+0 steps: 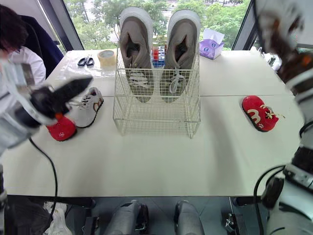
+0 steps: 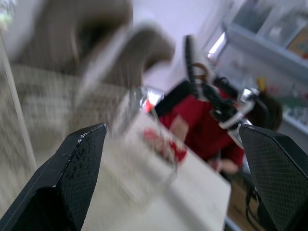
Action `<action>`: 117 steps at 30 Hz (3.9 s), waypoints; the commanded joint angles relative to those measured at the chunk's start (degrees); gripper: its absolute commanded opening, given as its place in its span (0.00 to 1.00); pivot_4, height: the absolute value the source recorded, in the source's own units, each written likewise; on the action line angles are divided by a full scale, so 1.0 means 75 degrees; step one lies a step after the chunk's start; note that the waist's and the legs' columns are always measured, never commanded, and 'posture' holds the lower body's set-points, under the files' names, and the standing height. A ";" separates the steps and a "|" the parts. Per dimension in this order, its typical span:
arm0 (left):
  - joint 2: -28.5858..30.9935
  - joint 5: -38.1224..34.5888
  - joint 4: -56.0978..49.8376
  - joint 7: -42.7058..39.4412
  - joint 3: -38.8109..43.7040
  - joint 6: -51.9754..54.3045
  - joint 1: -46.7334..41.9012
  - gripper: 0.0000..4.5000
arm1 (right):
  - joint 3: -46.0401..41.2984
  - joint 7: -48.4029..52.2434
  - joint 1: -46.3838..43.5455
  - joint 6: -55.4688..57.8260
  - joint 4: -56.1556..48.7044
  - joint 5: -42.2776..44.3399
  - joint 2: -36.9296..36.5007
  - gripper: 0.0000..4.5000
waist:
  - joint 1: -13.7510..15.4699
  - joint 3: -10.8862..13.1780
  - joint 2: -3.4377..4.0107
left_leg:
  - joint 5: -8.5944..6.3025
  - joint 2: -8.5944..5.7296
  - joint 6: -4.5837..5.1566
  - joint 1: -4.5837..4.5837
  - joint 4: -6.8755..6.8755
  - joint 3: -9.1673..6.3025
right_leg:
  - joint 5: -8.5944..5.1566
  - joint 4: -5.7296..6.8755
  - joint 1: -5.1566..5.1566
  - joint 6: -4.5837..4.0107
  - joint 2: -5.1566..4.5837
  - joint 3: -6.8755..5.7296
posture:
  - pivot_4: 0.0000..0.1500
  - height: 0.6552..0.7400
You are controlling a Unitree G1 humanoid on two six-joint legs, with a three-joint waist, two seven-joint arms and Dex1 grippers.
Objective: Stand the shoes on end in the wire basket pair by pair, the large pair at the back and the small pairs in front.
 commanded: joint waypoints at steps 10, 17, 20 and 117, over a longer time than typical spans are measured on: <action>0.0214 -0.0019 0.2738 -0.0639 -0.0113 0.0890 -0.3719 1.00 | 0.3899 0.1708 -0.2522 -0.4527 -0.0191 -0.4042 -0.0628 0.04 | -0.0204 0.0018 -0.0033 | 0.0022 -0.0020 -0.0037 0.0002 -0.0030 0.0031 | 0.0009 0.0001 -0.0022 0.0044 -0.0003 0.0020 | 1.00 1.00; 0.0051 0.1057 0.3411 -0.1633 -0.0753 0.1550 -0.4891 1.00 | 0.4400 0.2303 -0.2906 -0.5799 0.0097 -0.4423 0.0065 0.04 | -0.0211 0.0028 -0.0048 | 0.0041 -0.0016 -0.0069 0.0002 -0.0035 0.0029 | 0.0009 0.0006 -0.0023 0.0047 -0.0009 0.0017 | 1.00 1.00; -0.0178 0.1719 0.3801 -0.2204 -0.1055 0.1526 -0.5432 1.00 | 0.4570 0.2481 -0.2823 -0.6038 -0.0058 -0.4457 0.0297 0.04 | -0.0215 0.0029 -0.0049 | 0.0042 -0.0015 -0.0071 0.0002 -0.0037 0.0029 | 0.0009 0.0006 -0.0022 0.0047 -0.0009 0.0016 | 1.00 1.00; -0.1659 0.2775 -0.3245 0.2514 -0.0705 -0.0592 0.1211 0.99 | 0.3182 0.3128 -0.2382 -0.0772 0.1261 0.0267 0.0114 0.15 | -0.0259 0.0026 -0.0066 | 0.0011 -0.0011 -0.0013 0.0026 -0.0084 0.0019 | 0.0016 -0.0006 -0.0020 0.0034 -0.0021 0.0009 | 1.00 1.00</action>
